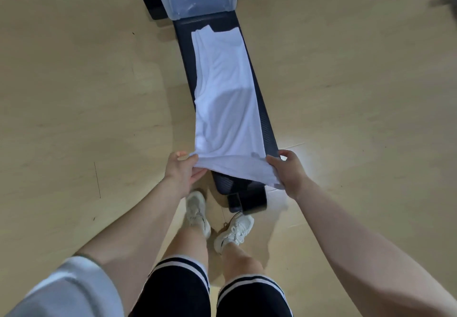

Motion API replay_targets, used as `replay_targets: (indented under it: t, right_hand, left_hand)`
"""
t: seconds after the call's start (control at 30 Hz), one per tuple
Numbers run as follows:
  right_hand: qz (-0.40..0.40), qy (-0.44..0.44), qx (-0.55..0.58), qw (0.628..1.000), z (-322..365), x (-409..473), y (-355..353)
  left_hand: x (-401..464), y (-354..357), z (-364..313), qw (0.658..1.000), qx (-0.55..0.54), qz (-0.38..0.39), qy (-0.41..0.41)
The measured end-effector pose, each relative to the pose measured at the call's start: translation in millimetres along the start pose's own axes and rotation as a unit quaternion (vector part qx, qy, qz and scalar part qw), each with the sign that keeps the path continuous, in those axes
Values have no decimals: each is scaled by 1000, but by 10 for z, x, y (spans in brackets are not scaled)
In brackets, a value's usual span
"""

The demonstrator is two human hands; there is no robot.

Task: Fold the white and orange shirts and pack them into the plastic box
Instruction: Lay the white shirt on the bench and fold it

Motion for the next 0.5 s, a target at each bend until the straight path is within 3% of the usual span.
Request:
replay_targets:
  t: [0.17,0.3,0.5]
  right_hand:
    - [-1,-63,31,998,722,360,37]
    - [4,-45,121,992,1281,712,84]
    - [-32,-31,148,988,2217,1410,143]
  left_hand:
    - [306,253,-542,996,87,-2,20]
    - [714,549,-975,999,33,-4,12]
    - [1401,1057,-1673,999,26,15,-34]
Point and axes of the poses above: each hand's wrist, its own x-axis towards the middle knuckle, its own y-axis out of the palm, z = x × y, the point moved 9 cm from there along x, towards the middle knuckle, and after that the axes turned 10 degrees about -x, right-handed, at the moved point
